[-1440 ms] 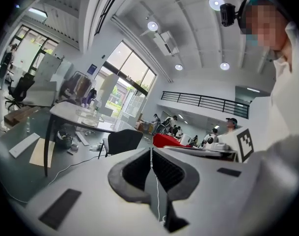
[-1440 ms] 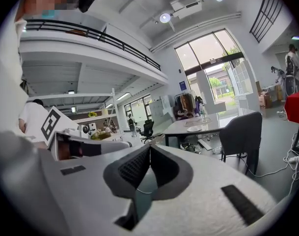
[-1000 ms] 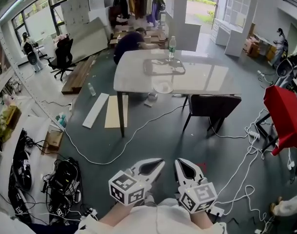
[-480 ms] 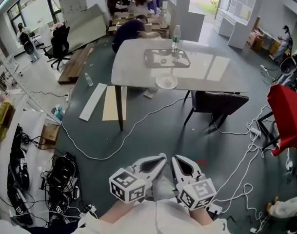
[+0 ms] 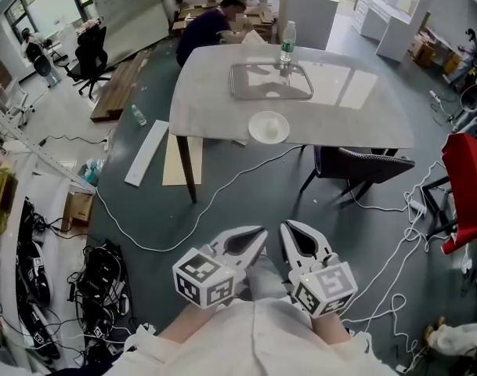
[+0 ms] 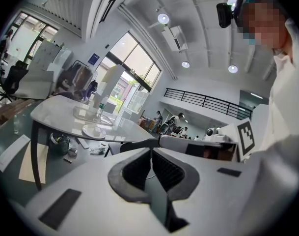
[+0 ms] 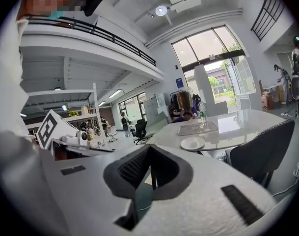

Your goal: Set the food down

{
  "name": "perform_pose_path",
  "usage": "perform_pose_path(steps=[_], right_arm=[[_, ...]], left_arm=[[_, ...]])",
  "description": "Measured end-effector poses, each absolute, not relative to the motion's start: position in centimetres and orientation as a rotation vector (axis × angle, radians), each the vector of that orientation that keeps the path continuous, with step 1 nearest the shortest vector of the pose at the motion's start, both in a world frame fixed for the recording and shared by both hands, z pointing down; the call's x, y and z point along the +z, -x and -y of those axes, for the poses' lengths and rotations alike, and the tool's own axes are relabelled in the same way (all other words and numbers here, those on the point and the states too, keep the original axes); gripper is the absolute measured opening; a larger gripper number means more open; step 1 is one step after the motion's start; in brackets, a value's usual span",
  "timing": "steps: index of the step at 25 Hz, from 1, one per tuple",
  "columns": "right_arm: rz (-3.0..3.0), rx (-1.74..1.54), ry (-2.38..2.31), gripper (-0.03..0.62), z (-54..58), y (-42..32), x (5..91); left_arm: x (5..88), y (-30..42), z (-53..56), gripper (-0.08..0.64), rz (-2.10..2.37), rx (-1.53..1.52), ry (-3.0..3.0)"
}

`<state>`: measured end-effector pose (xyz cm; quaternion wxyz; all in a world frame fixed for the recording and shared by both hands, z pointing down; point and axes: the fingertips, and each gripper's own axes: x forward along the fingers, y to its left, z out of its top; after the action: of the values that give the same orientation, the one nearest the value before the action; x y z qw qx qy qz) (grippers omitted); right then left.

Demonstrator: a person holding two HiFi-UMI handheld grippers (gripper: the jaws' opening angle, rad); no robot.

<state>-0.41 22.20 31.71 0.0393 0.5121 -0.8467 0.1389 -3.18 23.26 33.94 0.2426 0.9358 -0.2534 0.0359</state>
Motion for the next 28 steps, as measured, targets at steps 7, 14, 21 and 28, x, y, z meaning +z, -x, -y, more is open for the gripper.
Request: perform_pose_path(steps=[7, 14, 21, 28], right_arm=[[2.617, 0.472, -1.522, 0.003, -17.1, -1.2, 31.3], [2.616, 0.452, -1.455, 0.003, -11.7, -2.2, 32.0], [2.6, 0.492, -1.452, 0.003, -8.3, -5.1, 32.7], [2.585, 0.562, -1.422, 0.003, -7.4, -4.6, 34.2]], left_arm=[[33.8, 1.2, -18.6, 0.021, 0.692, 0.137, -2.538], [34.5, 0.3, -12.5, 0.021, 0.717, 0.153, -2.502], [35.1, -0.7, -8.2, 0.021, 0.778, 0.154, -2.46], [35.9, 0.4, -7.2, 0.021, 0.81, 0.16, -2.417]])
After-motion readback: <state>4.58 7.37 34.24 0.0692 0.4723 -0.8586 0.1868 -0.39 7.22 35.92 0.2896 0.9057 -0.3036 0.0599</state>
